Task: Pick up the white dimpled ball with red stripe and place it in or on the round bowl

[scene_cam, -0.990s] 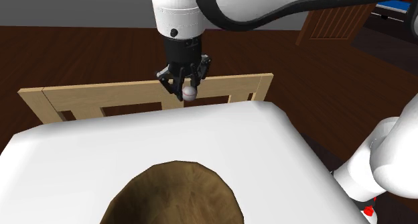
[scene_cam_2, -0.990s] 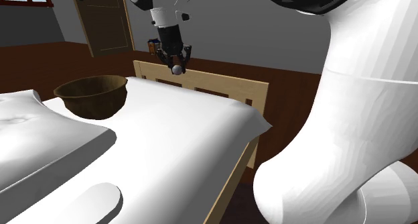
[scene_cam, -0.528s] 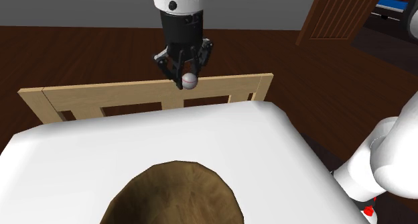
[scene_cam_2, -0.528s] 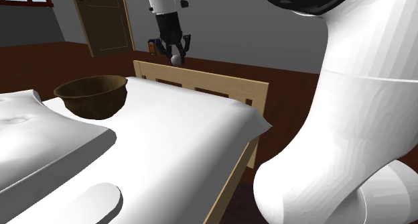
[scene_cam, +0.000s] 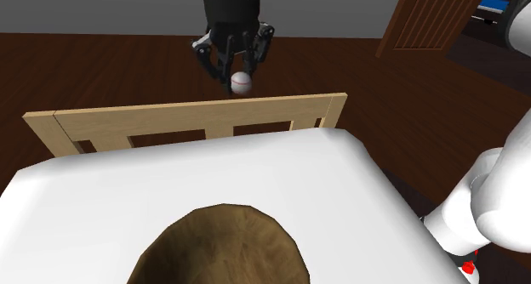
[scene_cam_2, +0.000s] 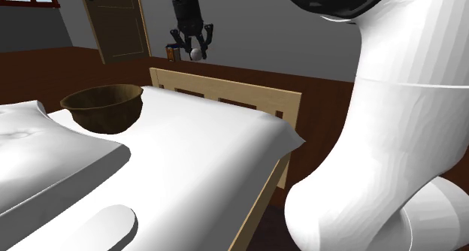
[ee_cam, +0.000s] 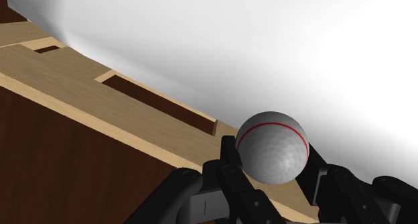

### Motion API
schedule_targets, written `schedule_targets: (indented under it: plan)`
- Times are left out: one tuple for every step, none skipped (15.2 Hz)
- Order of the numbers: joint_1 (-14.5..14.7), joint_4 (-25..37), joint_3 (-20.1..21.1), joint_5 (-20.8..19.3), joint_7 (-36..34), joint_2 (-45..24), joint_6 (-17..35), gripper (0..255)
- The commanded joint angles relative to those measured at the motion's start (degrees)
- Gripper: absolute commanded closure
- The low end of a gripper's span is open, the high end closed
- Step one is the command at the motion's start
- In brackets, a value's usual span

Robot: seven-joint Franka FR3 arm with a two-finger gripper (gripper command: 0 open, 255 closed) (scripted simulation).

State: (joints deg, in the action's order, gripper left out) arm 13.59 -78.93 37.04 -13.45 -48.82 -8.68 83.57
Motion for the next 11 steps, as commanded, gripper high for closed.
schedule_targets:
  plan:
    - [0.41,2.48,0.10,-0.50,0.03,-0.75,-1.93,255]
    - [0.68,3.82,0.17,-0.81,0.01,-1.20,-2.91,255]
    - [0.98,5.19,0.24,-1.14,-0.03,-1.69,-3.91,255]
    - [1.31,6.62,0.31,-1.51,-0.06,-2.21,-4.92,255]
    - [1.38,6.91,0.32,-1.58,-0.07,-2.32,-5.13,255]
    - [2.05,6.45,0.79,-1.36,-1.30,-1.94,-5.20,255]
    - [2.75,6.08,1.27,-1.19,-2.54,-1.64,-5.30,255]
    - [3.49,5.80,1.77,-1.06,-3.82,-1.42,-5.43,255]
    - [4.28,5.62,2.27,-0.97,-5.12,-1.28,-5.60,255]
    - [5.10,5.53,2.79,-0.93,-6.45,-1.23,-5.79,255]
    - [5.96,5.54,3.31,-0.94,-7.81,-1.26,-6.02,255]
